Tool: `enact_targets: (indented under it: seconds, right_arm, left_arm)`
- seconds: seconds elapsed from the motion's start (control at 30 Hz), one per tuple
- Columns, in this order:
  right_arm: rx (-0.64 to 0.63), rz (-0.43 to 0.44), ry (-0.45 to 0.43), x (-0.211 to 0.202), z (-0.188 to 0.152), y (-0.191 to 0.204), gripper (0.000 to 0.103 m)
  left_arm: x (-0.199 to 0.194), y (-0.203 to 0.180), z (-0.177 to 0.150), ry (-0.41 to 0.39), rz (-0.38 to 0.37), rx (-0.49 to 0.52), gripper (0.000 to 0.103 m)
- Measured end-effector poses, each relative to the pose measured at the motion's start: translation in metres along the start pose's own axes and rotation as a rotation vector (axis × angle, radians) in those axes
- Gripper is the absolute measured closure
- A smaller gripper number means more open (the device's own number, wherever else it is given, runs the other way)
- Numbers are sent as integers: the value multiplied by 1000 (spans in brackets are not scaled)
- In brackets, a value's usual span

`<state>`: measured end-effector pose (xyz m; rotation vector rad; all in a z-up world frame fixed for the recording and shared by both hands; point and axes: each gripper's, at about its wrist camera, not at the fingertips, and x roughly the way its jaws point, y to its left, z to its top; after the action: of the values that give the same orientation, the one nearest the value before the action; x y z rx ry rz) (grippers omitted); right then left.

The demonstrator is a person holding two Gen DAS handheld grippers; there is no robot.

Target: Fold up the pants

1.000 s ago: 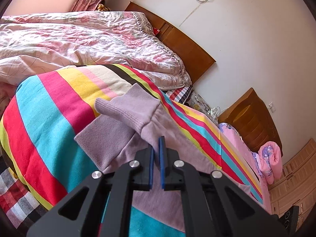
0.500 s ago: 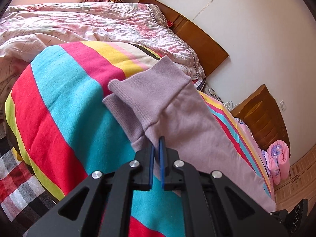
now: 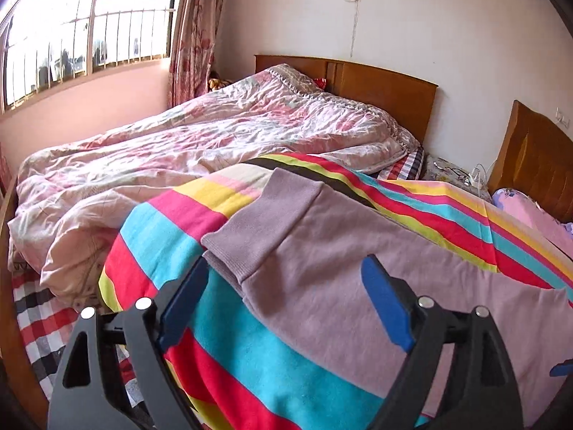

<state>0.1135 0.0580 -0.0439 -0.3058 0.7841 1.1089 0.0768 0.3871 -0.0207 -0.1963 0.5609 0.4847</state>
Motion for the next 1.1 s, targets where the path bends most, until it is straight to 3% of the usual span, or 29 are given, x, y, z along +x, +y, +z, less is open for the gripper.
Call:
enact_targets:
  seconds: [0.03, 0.1, 0.17, 0.23, 0.3, 0.4, 0.47, 0.63, 0.77, 0.87, 0.97, 1.03, 1.1]
  right_arm:
    - [34, -25, -12, -7, -4, -9, 28]
    - [90, -105, 3, -10, -12, -24, 40]
    - [177, -186, 36, -6, -21, -42, 43]
    - [239, -224, 54, -1, -29, -53, 43]
    - [217, -233, 106, 9, -35, -49, 41]
    - [54, -278, 172, 13, -47, -26, 40]
    - [95, -239, 199, 4, -53, -33, 40]
    - [92, -235, 246, -11, -65, -38, 40]
    - [128, -263, 209, -27, -68, -36, 39]
    - [132, -217, 188, -33, -76, -31, 38]
    - [67, -217, 212, -33, -94, -21, 30]
    - [87, -202, 191, -51, -98, -23, 30]
    - [146, -237, 115, -80, -105, -37, 26]
  left_arm:
    - [-4, -12, 1, -10, -34, 19, 9]
    - [-2, -38, -4, 35, -137, 53, 9]
    - [5, -71, -18, 81, -197, 149, 9]
    - [18, -104, -40, 132, -159, 288, 9]
    - [35, -123, -62, 212, -130, 371, 9]
    - [49, -116, -67, 238, -129, 343, 4]
    - [57, -109, -63, 261, -133, 322, 1]
    - [63, -108, -61, 258, -137, 307, 1]
    - [61, -110, -60, 243, -133, 312, 1]
    - [61, -108, -59, 245, -138, 312, 1]
    - [58, -115, -51, 279, -85, 308, 1]
    - [42, -128, -41, 240, -29, 331, 7]
    - [14, -151, -26, 169, -109, 345, 7]
